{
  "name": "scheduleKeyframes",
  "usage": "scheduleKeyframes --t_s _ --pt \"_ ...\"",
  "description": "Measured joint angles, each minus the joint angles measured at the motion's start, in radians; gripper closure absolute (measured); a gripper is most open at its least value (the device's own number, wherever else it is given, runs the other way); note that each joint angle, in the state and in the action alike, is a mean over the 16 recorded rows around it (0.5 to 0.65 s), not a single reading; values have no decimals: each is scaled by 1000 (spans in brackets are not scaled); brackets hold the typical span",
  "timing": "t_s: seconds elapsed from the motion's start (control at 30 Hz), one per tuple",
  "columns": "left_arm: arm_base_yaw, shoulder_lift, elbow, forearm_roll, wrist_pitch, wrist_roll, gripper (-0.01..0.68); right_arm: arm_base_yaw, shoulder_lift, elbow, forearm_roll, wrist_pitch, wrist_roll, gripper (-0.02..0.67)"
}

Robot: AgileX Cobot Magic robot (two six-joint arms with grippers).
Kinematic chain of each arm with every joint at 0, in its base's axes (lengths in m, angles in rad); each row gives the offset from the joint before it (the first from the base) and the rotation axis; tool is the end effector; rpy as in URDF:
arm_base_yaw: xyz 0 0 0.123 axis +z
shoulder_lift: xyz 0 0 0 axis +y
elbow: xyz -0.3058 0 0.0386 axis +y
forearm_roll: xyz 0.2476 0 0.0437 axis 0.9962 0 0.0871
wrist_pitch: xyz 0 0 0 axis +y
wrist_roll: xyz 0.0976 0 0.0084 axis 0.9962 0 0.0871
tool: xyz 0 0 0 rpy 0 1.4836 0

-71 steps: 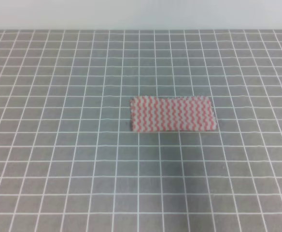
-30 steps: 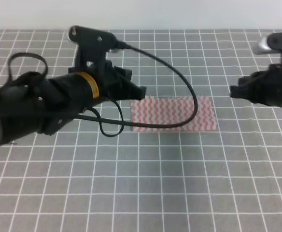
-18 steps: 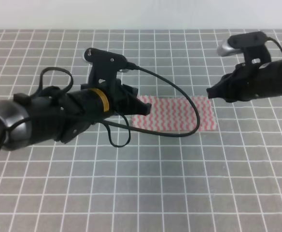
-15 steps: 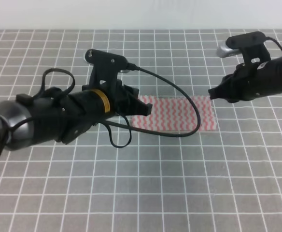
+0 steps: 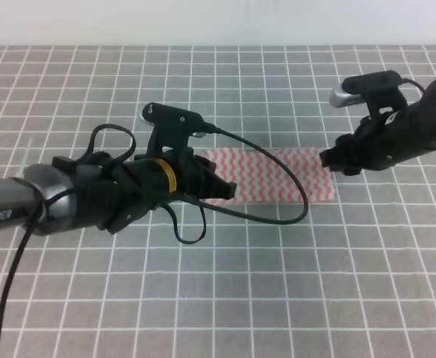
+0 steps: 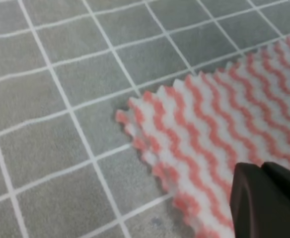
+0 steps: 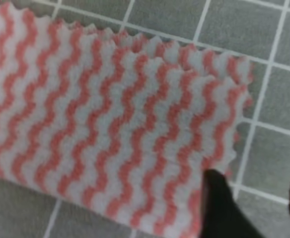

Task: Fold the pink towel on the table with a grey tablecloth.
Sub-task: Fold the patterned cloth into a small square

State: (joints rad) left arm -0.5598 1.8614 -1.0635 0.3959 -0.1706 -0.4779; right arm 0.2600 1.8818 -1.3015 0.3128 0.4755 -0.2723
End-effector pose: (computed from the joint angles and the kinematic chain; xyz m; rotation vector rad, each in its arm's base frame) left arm 0.3456 -0.2241 0.2067 0.5430 2.0865 -0.4492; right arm 0.4002 0.1208 0.2242 -0.3753 2.5015 0.2859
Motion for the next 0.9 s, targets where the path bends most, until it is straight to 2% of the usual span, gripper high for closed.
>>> scheduleKeyframes --t_s 0.2,0.63,0.9 --pt "-15 9 -22 30 16 -27 673 0 38 -12 17 4 29 310" --pt "-46 85 -130 79 126 -61 673 0 64 -24 31 3 42 312" --pt "-46 134 -154 82 140 -73 673 0 79 -24 58 16 42 314"
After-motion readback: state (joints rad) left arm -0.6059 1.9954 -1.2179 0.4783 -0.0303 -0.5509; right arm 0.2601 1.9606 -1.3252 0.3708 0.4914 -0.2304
